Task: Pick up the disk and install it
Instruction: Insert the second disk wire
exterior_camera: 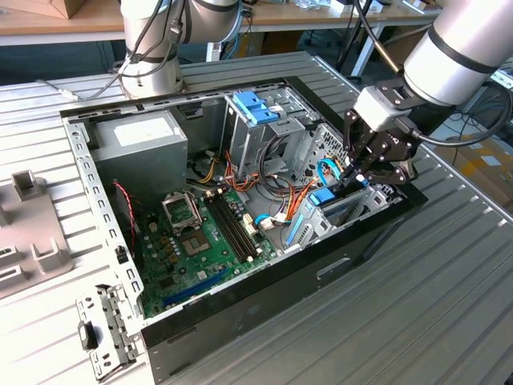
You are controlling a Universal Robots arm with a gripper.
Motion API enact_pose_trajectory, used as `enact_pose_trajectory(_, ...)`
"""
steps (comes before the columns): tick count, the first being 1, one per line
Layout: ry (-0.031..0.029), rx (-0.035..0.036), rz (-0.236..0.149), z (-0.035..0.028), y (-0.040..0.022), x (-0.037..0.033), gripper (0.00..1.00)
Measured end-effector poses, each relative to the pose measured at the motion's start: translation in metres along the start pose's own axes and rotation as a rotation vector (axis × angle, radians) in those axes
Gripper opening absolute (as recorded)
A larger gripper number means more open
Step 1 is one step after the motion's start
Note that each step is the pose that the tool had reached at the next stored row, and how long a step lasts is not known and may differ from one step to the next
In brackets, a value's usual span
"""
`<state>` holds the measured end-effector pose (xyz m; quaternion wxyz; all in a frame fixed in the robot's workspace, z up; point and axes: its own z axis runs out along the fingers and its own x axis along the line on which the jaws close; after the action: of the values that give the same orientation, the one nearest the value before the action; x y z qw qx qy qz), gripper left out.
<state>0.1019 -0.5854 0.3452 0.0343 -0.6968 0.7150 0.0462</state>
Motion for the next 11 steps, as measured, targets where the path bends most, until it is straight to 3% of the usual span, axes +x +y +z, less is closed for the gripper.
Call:
enact_pose_trajectory(3, -0.0032, -0.0001, 0.000, -0.0010, -0.0006, -0.0001, 0.16)
enact_pose_trajectory(11, -0.0036, -0.0001, 0.000, -0.0029, -0.0018, -0.0003, 0.16)
